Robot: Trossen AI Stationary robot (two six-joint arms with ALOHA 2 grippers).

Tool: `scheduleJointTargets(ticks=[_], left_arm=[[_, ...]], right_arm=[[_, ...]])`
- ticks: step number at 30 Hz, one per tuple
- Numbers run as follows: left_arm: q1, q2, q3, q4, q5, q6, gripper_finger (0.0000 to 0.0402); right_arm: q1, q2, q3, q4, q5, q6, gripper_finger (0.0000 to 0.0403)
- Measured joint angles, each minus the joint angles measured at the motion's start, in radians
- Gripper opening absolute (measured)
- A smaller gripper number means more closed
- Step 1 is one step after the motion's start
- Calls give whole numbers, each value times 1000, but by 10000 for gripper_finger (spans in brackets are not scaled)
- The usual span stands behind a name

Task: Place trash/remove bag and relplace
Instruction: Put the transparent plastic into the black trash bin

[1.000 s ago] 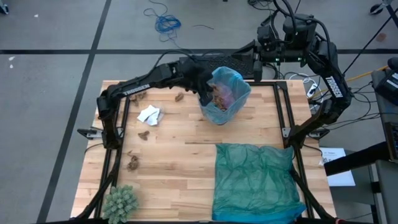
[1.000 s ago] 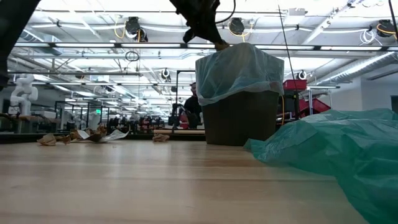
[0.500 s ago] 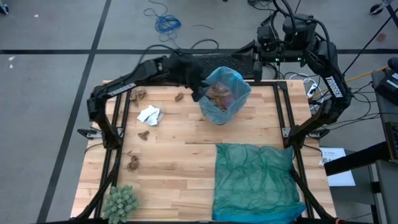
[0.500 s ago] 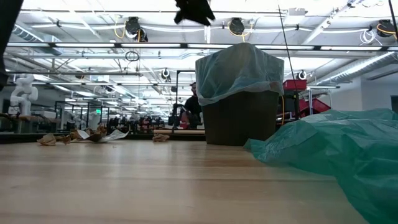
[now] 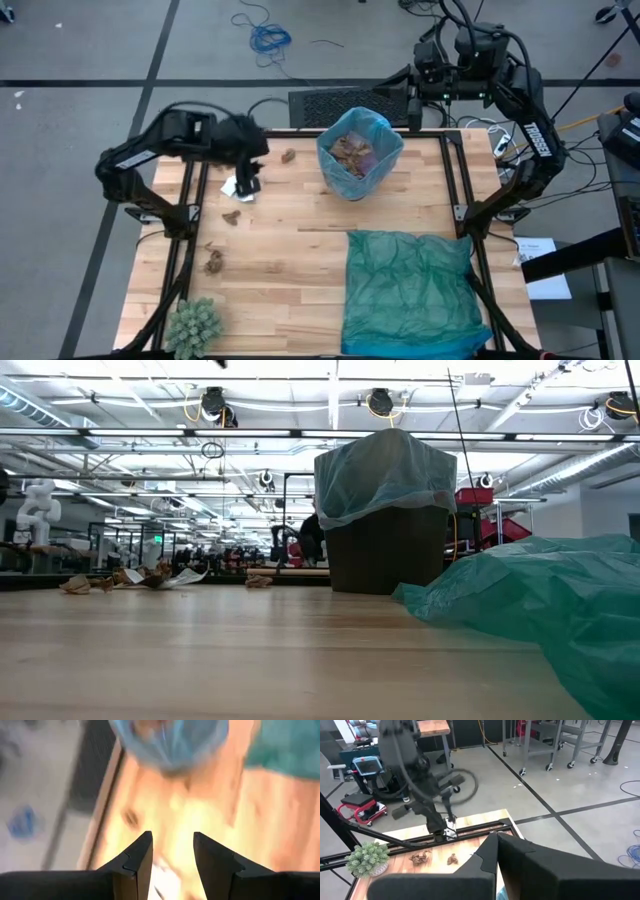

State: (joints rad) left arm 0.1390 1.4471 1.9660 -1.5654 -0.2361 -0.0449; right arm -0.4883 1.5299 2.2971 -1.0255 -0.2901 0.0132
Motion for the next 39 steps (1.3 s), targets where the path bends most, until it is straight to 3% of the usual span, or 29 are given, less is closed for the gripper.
scheduleJointTargets(ticks=[6, 16, 24, 30, 39], left_arm=[[-57, -27, -154, -2, 40, -269, 138], [-43, -77, -667, 84, -69, -594, 138], [-26, -40, -940, 416, 44, -603, 138], [-8, 41, -974, 529, -42, -518, 148], [60, 222, -1019, 605, -102, -438, 201]], right_arm=[[0, 0, 0, 4, 0, 0, 0], [0, 0, 0, 3, 0, -33, 0], [0, 2, 0, 4, 0, -55, 0], [0, 2, 0, 12, 0, -66, 0], [0, 2, 0, 12, 0, -55, 0]])
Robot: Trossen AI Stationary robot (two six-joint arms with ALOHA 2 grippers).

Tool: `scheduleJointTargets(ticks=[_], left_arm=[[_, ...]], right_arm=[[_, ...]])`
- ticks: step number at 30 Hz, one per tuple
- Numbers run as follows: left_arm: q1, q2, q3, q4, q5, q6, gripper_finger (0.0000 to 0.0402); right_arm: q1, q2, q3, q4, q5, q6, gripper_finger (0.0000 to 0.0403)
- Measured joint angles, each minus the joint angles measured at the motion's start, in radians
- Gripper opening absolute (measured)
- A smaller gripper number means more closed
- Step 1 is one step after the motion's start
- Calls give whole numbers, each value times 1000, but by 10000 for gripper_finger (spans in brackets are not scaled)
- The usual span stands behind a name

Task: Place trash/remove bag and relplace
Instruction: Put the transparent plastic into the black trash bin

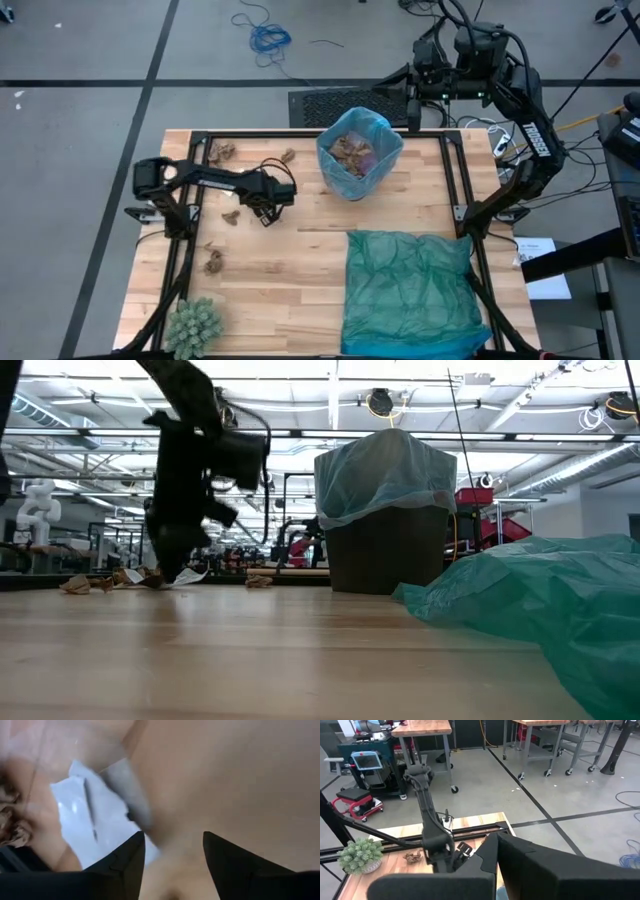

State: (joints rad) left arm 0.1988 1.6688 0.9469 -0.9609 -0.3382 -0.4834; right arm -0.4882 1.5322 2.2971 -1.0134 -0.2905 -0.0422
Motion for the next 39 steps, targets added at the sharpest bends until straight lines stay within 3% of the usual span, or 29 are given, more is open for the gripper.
scheduleJointTargets(ticks=[9, 12, 15, 19, 23, 27, 39], left_arm=[[92, 121, -17, 62, -80, 106, 212], [115, 132, -16, 96, -97, 131, 199], [143, 132, -14, 121, -56, 156, 144], [180, 128, -6, 153, 30, 218, 22], [204, 114, 16, 141, 80, 211, 4], [205, 50, 44, 91, 103, 209, 2], [201, -295, 225, -25, 87, 151, 1]], right_arm=[[0, 0, 0, 9, 0, 8, 0], [0, 0, 0, 15, 0, 28, 0], [3, 0, 0, 17, 1, 31, 0], [6, 0, 0, 22, 0, 30, 0], [6, 0, 0, 23, 0, 29, 0], [6, 0, 0, 22, 0, 23, 0], [13, 0, 0, 35, 0, -8, 0]])
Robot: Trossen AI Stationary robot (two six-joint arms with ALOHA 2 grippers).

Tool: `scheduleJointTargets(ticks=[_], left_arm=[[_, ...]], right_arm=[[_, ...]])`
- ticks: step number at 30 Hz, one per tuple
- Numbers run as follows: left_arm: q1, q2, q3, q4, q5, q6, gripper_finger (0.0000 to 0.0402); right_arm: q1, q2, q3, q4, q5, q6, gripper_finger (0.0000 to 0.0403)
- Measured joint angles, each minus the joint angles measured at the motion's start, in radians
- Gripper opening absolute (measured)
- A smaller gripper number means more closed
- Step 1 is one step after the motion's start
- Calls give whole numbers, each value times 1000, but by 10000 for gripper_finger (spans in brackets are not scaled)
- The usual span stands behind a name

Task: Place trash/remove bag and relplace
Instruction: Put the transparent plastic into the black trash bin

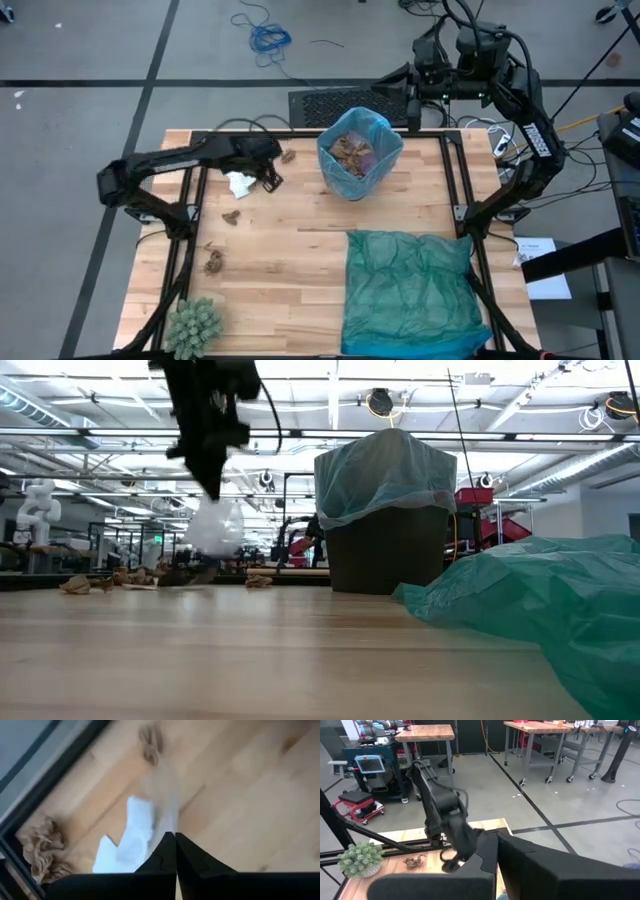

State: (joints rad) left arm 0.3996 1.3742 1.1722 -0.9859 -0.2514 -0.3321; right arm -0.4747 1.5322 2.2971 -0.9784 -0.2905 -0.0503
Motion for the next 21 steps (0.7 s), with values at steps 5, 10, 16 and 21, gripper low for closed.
scheduleJointTargets(ticks=[5, 10, 16, 21], left_arm=[[-9, -86, 127, 3, -2, -11, 1], [-32, -100, 284, 85, 25, 2, 0], [-35, -83, 398, 363, 206, 24, 0], [-36, -34, 409, 527, 325, 24, 0]], right_arm=[[6, 0, 0, 8, 0, -15, 0], [6, 0, 0, 24, 0, -18, 0], [6, 0, 0, 33, 0, -18, 0], [6, 0, 0, 33, 0, -17, 0]])
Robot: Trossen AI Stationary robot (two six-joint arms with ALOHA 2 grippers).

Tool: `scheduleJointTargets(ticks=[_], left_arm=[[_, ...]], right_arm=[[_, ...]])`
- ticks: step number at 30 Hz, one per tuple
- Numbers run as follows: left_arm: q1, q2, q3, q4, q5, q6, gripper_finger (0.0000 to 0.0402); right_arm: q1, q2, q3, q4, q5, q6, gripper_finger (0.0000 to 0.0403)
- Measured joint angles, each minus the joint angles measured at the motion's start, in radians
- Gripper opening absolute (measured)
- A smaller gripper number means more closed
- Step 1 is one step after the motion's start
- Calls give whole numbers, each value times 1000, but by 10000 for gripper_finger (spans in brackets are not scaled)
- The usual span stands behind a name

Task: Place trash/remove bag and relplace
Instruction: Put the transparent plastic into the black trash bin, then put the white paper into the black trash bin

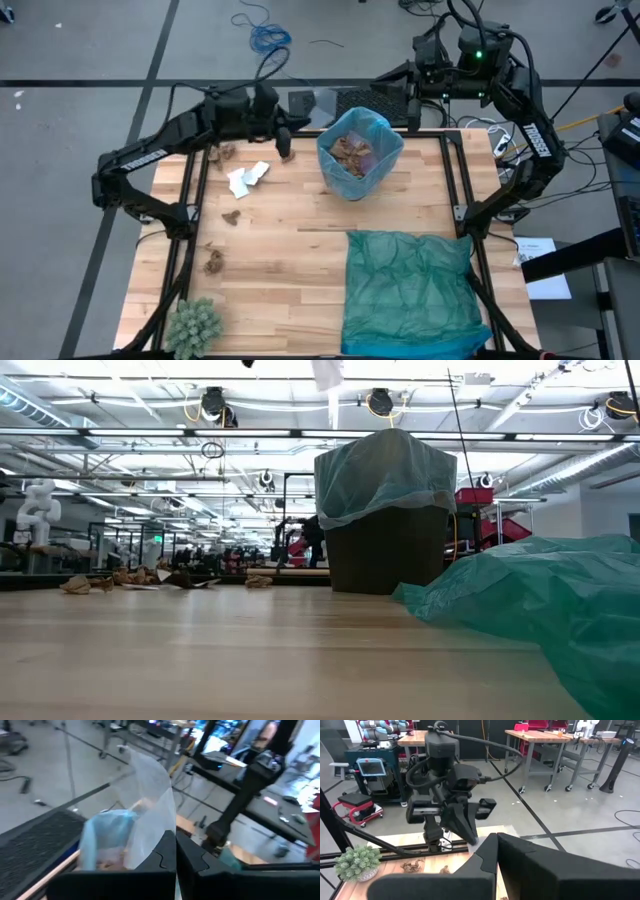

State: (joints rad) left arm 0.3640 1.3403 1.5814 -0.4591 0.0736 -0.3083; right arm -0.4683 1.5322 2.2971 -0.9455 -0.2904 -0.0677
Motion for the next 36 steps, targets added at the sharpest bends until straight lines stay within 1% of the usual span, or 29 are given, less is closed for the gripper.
scheduleJointTargets(ticks=[3, 5, 11, 15, 17, 20, 24, 27, 29, 31, 32, 34, 36], left_arm=[[-1, 46, 0, 21, 61, -15, 0], [-12, 85, 0, 27, 76, -21, 0], [-31, 213, 0, 34, 75, 35, 0], [-39, 300, 0, 31, 30, 34, 0], [-40, 326, 0, 29, 28, 35, 7], [-39, 345, 0, 33, 42, 28, 36], [-42, 347, 5, 30, 51, 28, 96], [-43, 348, 52, 14, 54, 43, 146], [-42, 347, 104, -14, 53, 94, 175], [-42, 346, 170, -85, 44, 160, 197], [-44, 346, 210, -147, 28, 186, 204], [-54, 346, 298, -296, -32, 222, 211], [-72, 345, 380, -473, -129, 253, 213]], right_arm=[[0, 0, 0, -1, 0, 1, 0], [0, 0, 0, 0, 0, 3, 0], [0, 0, 0, -1, 0, 3, 0], [0, 0, 0, -2, 0, 3, 0], [0, 0, 0, -2, 0, 3, 0], [0, 0, 0, -2, 0, 3, 0], [0, 0, 0, -9, 0, 3, 0], [0, 0, 0, -11, 0, 2, 0], [0, 0, 0, -11, 0, 2, 0], [0, 0, 0, -12, 0, 3, 0], [0, 0, 0, -14, 0, 2, 0], [0, 0, 0, -21, 0, 3, 0], [0, 0, 0, -28, 0, 2, 0]])
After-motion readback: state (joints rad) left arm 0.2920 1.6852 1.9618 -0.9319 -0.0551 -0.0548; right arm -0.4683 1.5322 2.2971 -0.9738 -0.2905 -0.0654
